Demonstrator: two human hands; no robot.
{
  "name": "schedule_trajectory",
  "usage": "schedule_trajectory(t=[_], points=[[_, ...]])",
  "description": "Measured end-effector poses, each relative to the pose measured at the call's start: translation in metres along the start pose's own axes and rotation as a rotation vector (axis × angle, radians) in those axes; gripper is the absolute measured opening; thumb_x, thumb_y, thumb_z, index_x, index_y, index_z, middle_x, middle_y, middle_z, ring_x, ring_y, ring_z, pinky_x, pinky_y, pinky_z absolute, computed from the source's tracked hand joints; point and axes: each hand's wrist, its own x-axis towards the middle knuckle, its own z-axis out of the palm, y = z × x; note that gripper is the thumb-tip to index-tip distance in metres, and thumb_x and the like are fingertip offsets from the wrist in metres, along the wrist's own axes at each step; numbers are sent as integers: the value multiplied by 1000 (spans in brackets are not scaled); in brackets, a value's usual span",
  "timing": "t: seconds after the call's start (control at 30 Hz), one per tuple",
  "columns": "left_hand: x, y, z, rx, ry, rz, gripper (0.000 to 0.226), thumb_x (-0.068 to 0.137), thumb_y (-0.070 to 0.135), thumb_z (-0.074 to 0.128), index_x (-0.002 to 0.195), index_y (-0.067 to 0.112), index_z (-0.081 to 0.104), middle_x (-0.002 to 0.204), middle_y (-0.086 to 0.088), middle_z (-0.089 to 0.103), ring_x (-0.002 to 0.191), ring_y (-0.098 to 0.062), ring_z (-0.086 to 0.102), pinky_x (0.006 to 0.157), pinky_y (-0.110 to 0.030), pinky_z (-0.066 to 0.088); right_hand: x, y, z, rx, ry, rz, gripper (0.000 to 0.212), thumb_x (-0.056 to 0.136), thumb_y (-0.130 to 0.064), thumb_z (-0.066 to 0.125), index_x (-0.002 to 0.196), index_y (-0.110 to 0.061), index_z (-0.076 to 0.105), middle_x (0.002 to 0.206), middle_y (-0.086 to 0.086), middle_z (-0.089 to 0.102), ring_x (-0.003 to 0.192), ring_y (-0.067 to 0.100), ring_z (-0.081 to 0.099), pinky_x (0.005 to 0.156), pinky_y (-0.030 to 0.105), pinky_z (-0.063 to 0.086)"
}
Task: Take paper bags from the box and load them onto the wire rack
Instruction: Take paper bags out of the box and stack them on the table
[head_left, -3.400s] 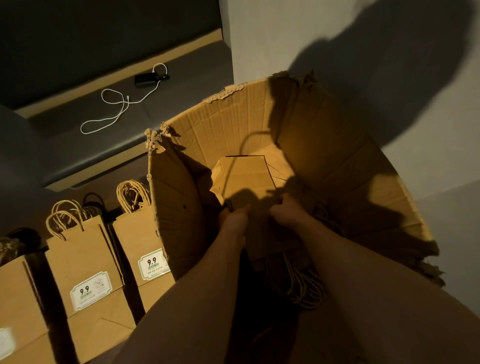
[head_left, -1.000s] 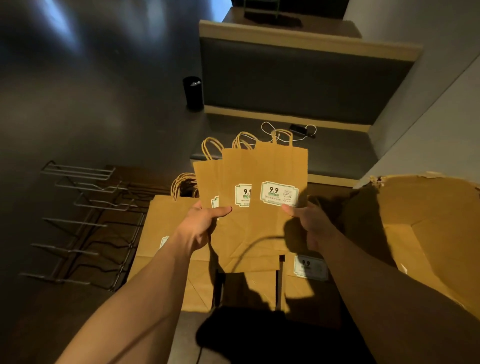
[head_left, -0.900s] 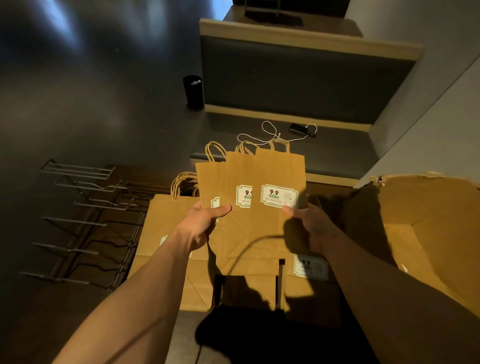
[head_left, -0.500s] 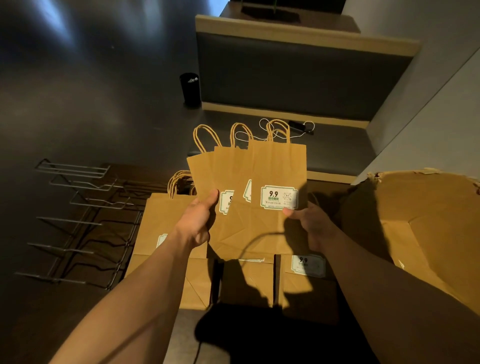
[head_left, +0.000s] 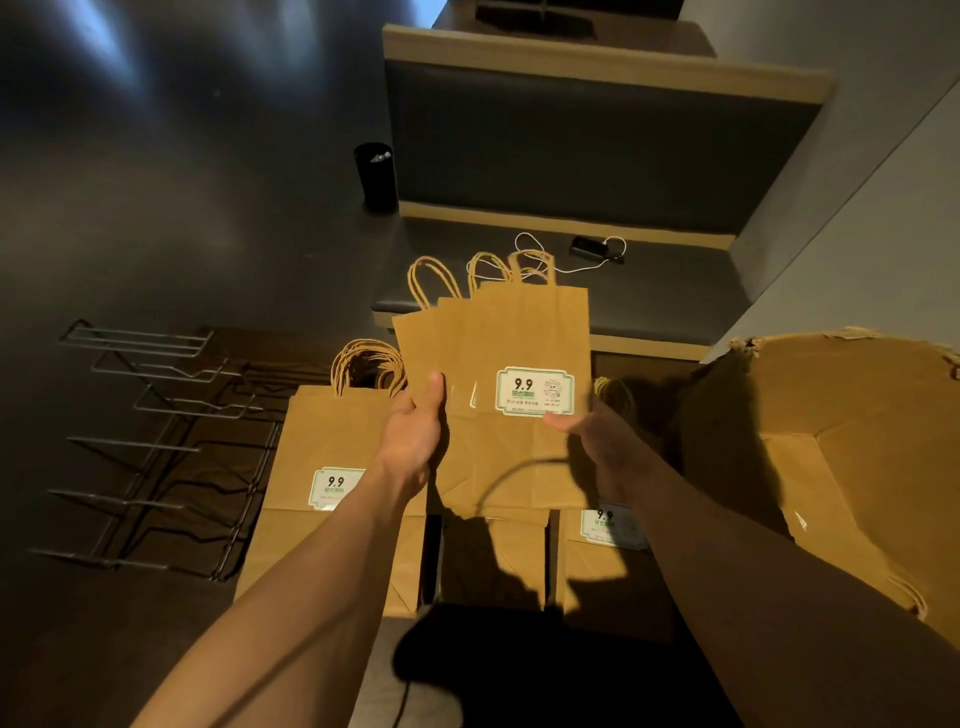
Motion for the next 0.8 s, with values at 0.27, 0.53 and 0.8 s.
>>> schedule_trajectory(t=[0.27,0.53,0.8], points=[[-4,4,12,331,-178,84,32,82,3,76,108,17,63,109,-4,72,87,-12,70,78,-26,57,4,6,4,-73,58,13,67,82,-8,68,142,-21,40,134,0,60,124,18,53,105,40,41],[-9,-20,8,370,-227,71,35,92,2,65,123,17,56,119,-13,67,95,-25,66,81,-38,57,0,22,12,27,169,69,78,86,-3,66,151,-5,23,153,16,33,140,33,34,110,43,33],[-7,-45,4,335,-147,99,51,90,-1,66,131,22,47,120,-1,64,113,-19,61,91,-31,54,4,33,27,192,169,46,47,91,7,53,130,-17,46,118,-2,58,118,13,52,91,21,48]])
